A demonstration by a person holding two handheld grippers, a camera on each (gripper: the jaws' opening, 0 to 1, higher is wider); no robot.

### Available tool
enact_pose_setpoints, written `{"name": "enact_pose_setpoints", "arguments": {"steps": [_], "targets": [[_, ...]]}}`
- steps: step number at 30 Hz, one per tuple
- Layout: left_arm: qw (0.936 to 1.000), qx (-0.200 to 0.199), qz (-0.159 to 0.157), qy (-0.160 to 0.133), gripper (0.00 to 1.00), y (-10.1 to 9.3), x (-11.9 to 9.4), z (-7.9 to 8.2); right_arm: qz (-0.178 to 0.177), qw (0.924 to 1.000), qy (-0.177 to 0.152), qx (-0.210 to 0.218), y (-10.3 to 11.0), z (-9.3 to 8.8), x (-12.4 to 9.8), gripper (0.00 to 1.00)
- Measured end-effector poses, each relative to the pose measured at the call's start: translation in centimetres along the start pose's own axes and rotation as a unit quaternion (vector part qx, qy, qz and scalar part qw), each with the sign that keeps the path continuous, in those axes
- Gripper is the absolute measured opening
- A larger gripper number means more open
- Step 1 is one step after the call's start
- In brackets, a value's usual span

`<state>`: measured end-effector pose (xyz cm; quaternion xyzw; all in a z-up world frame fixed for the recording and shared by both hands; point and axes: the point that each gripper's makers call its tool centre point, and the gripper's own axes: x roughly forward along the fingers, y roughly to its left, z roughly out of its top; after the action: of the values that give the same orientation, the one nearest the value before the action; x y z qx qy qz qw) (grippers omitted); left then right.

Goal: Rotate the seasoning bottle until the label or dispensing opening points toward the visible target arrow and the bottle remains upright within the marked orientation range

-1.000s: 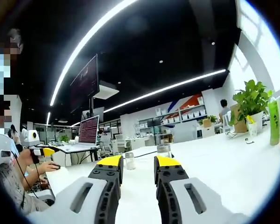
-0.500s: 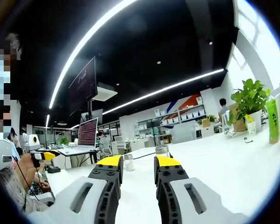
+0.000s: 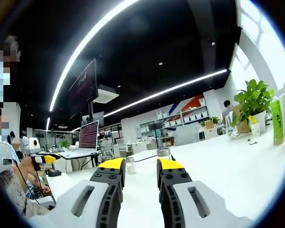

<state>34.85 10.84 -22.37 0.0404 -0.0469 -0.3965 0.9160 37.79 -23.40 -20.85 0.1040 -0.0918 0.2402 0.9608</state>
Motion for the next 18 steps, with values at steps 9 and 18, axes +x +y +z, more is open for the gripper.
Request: {"name": "enact_pose_setpoints", "arguments": {"steps": [9,18], "targets": [[1.0,0.001,0.009,-0.002,0.24,0.53,-0.37,0.19,0.002,1.0,0.009,0.002,0.13,-0.52,0.34,0.26],[1.0,-0.001,0.009,-0.001,0.24,0.62,-0.44,-0.13,-0.001,0.9999,0.012,0.002,-0.17,-0.68,0.36,0.26]]}}
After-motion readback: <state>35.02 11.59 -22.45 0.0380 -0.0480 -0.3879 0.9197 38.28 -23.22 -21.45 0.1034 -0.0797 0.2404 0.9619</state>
